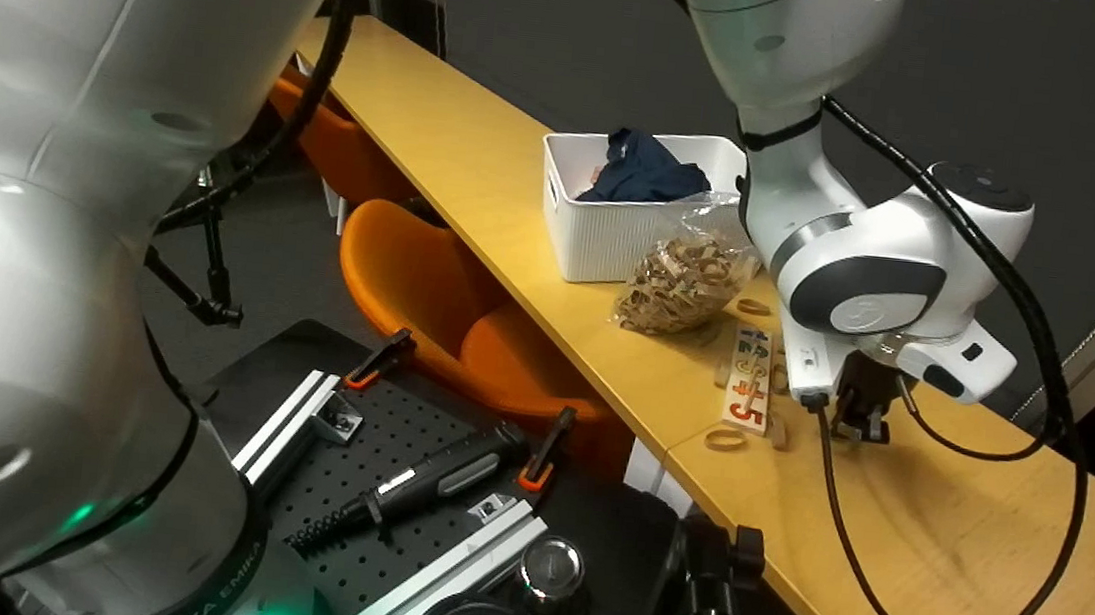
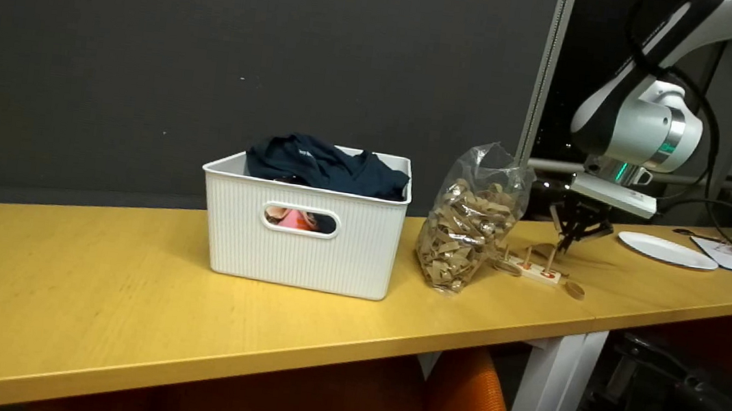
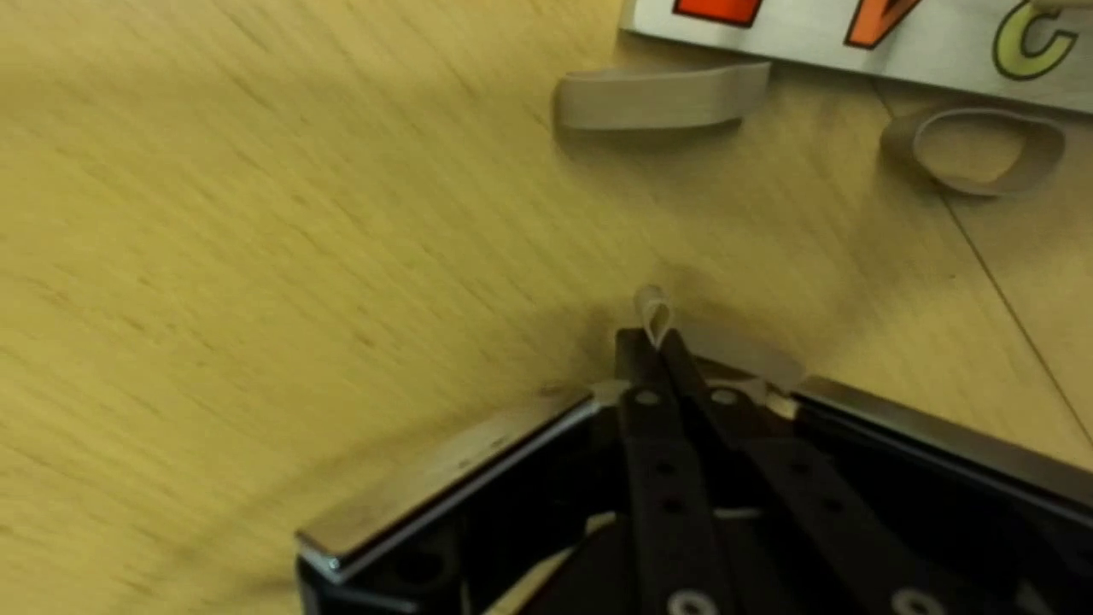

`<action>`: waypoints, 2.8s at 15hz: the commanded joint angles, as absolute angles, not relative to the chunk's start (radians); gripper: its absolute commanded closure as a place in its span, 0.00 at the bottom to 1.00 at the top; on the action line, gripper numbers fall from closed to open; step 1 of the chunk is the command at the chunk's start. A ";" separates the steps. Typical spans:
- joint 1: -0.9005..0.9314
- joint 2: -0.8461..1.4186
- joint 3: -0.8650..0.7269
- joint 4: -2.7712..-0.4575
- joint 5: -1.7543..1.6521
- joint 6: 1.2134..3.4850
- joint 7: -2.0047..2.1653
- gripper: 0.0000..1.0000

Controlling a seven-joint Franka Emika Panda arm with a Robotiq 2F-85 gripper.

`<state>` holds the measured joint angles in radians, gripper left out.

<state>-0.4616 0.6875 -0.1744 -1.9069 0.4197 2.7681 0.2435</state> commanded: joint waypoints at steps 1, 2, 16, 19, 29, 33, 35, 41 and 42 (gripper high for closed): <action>-0.501 0.670 -0.151 -1.914 0.455 2.775 0.213 0.99; -0.505 0.676 -0.151 -1.905 0.456 2.776 0.214 0.99; -0.488 0.812 -0.163 -1.729 0.408 2.738 0.206 0.58; -0.474 0.810 -0.162 -1.740 0.407 2.756 0.205 0.45; -0.447 0.844 -0.152 -1.683 0.401 2.722 0.206 0.57; -0.449 0.861 -0.147 -1.658 0.402 2.702 0.203 0.86; -0.452 0.872 -0.143 -1.644 0.404 2.692 0.200 0.89; -0.445 0.839 -0.149 -1.680 0.404 2.701 0.195 0.99; -0.442 0.824 -0.150 -1.696 0.405 2.708 0.195 0.99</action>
<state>-0.4374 0.8579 -0.1568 -1.6746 0.4164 2.7164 0.2050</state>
